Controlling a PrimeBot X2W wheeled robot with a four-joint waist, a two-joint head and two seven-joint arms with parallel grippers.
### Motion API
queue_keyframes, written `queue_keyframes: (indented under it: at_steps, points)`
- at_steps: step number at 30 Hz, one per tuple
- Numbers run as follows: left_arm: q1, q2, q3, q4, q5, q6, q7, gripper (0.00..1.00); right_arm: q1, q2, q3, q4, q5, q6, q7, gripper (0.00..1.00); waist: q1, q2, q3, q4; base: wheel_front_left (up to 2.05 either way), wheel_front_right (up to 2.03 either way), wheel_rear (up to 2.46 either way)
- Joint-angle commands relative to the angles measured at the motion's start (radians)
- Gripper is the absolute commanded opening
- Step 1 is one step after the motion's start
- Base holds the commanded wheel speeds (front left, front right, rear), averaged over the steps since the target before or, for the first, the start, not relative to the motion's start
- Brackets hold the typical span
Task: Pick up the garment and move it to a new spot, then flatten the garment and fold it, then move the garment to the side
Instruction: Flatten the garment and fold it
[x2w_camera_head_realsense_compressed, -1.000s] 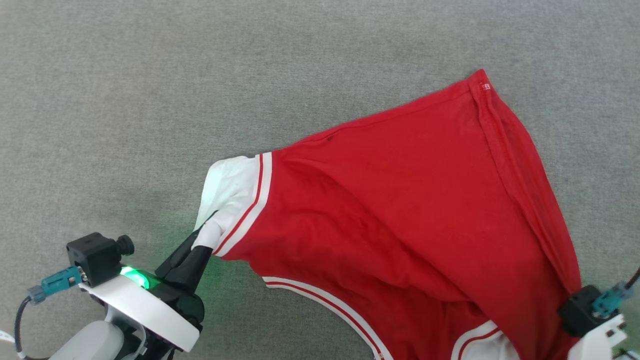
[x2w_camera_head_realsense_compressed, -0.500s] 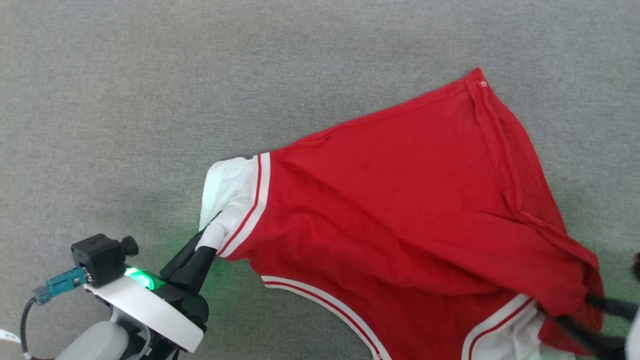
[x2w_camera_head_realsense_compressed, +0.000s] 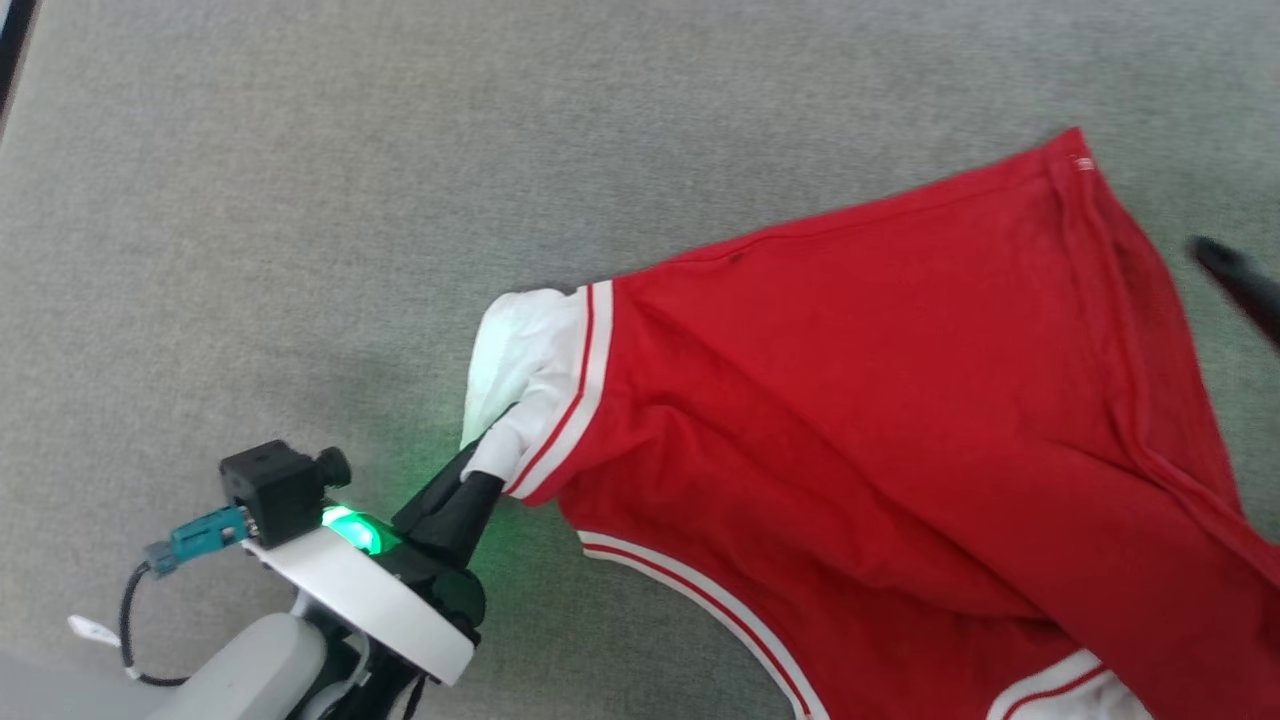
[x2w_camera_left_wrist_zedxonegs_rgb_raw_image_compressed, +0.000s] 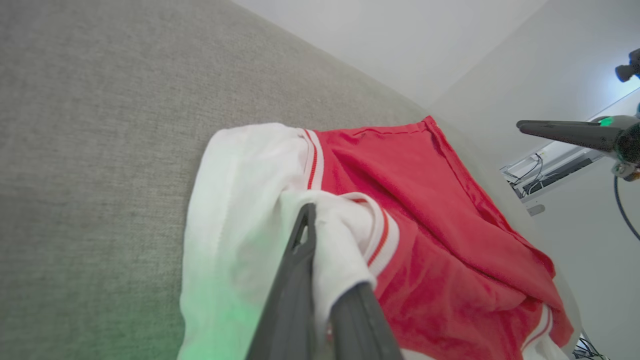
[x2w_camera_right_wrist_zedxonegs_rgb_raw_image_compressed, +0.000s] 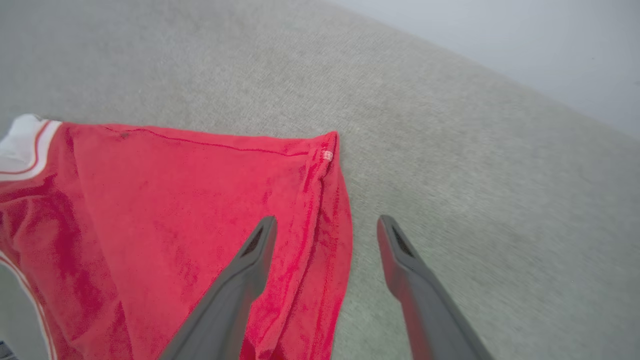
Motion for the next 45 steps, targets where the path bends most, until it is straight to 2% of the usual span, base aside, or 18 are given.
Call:
queue_keyframes:
  at_steps: [1, 8, 15, 16, 17, 18, 19, 25, 32, 37, 45]
  points:
    - [-0.013, -0.008, -0.005, 0.007, 0.001, -0.005, -0.004, 0.00, -0.038, 0.017, 0.052, 0.053, -0.023, 0.000, -0.017, 1.00, 0.0000, -0.0001, 0.012, 0.017, 0.00, 0.00, 0.00]
    - [-0.066, -0.039, -0.050, 0.027, -0.004, -0.007, -0.005, 0.00, -0.225, -0.017, 0.284, 0.340, -0.142, 0.000, -0.042, 1.00, 0.0000, -0.0001, 0.033, 0.068, 0.00, 0.00, 0.00]
    - [-0.084, -0.058, -0.072, 0.042, -0.019, -0.007, -0.007, 0.00, -0.255, -0.047, 0.426, 0.497, -0.120, 0.000, -0.019, 1.00, 0.0000, -0.0001, 0.048, 0.081, 0.00, 0.00, 0.00]
    - [-0.085, -0.060, -0.072, 0.044, -0.020, -0.007, -0.007, 0.00, -0.251, -0.050, 0.447, 0.505, -0.111, 0.000, -0.006, 0.71, 0.0000, -0.0001, 0.049, 0.080, 0.00, 0.00, 0.00]
    - [-0.086, -0.062, -0.072, 0.046, -0.022, -0.007, -0.007, 0.00, -0.247, -0.052, 0.464, 0.511, -0.102, 0.000, -0.001, 0.27, 0.0000, -0.0001, 0.049, 0.078, 0.00, 0.00, 0.00]
    - [-0.088, -0.064, -0.073, 0.049, -0.023, -0.007, -0.007, 0.00, -0.249, -0.051, 0.471, 0.519, -0.094, 0.000, -0.004, 0.04, 0.0000, -0.0001, 0.047, 0.077, 0.00, 0.00, 0.00]
    - [-0.090, -0.066, -0.075, 0.051, -0.027, -0.007, -0.006, 0.00, -0.250, -0.049, 0.477, 0.527, -0.087, 0.000, -0.008, 0.00, 0.0000, -0.0001, 0.043, 0.075, 0.00, 0.00, 0.00]
    - [-0.145, -0.014, -0.130, 0.104, -0.027, -0.007, -0.006, 0.00, -0.318, -0.050, 0.450, 0.523, -0.073, 0.000, -0.098, 0.00, 0.0000, -0.0001, 0.000, 0.051, 0.00, 0.00, 0.00]
    - [-0.322, 0.066, -0.149, 0.130, -0.064, -0.007, 0.019, 0.00, -0.437, 0.015, 0.338, 0.591, -0.081, 0.000, -0.249, 0.00, 0.0000, -0.0001, -0.043, -0.002, 0.00, 0.00, 0.00]
    - [-0.604, 0.083, -0.120, 0.204, -0.129, -0.006, 0.068, 0.00, -0.609, 0.091, 0.210, 0.693, -0.123, 0.000, -0.362, 0.00, 0.0000, -0.0001, -0.009, -0.063, 0.00, 0.00, 0.00]
    - [-1.032, 0.051, 0.031, 0.423, -0.239, -0.004, 0.072, 0.00, -0.965, 0.211, 0.065, 0.890, -0.264, -0.001, -0.541, 0.00, 0.0000, -0.0001, 0.088, -0.158, 0.00, 0.00, 0.00]
